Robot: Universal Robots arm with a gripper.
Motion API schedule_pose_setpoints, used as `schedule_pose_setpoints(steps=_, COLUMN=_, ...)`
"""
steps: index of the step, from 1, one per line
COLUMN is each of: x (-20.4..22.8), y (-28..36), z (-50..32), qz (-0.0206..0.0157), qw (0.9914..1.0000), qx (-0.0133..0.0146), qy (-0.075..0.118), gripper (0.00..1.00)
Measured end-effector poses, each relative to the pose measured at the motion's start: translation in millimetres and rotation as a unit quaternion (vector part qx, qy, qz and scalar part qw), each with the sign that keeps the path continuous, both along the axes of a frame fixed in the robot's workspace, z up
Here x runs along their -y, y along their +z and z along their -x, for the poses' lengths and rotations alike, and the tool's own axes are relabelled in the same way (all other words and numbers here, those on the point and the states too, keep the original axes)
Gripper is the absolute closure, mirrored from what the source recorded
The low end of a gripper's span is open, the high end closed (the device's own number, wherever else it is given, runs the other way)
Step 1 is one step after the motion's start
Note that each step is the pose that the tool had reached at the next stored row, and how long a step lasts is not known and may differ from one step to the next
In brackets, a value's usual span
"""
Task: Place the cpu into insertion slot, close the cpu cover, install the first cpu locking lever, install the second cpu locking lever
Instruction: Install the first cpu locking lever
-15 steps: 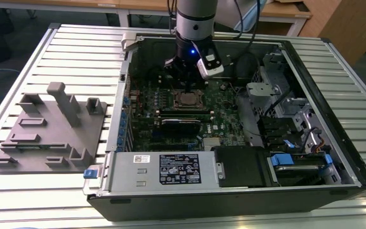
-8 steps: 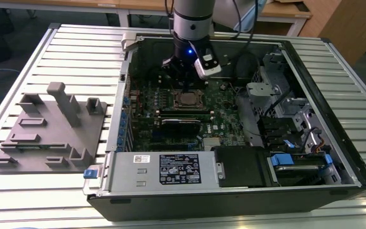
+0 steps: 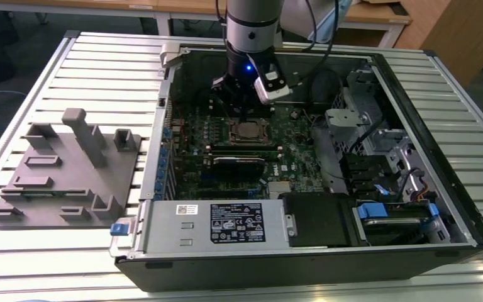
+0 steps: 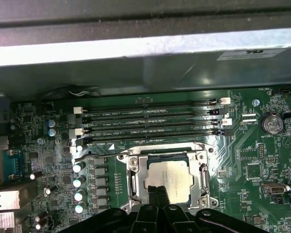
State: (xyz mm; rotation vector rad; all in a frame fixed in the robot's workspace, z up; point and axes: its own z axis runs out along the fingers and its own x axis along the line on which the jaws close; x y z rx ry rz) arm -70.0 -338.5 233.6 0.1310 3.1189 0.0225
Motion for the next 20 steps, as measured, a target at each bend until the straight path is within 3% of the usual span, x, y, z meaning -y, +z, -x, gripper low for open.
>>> schedule_pose_setpoints(steps=14, x=0.0, y=5.0, z=0.5, qz=0.0000, qw=1.00000, qx=0.0000, qy=0.000, gripper=0.89)
schedule_pose_setpoints(steps=20, x=0.1, y=5.0, z=6.1, qz=-0.0004, qw=1.00000, qx=0.0005, qy=0.000, gripper=0.89)
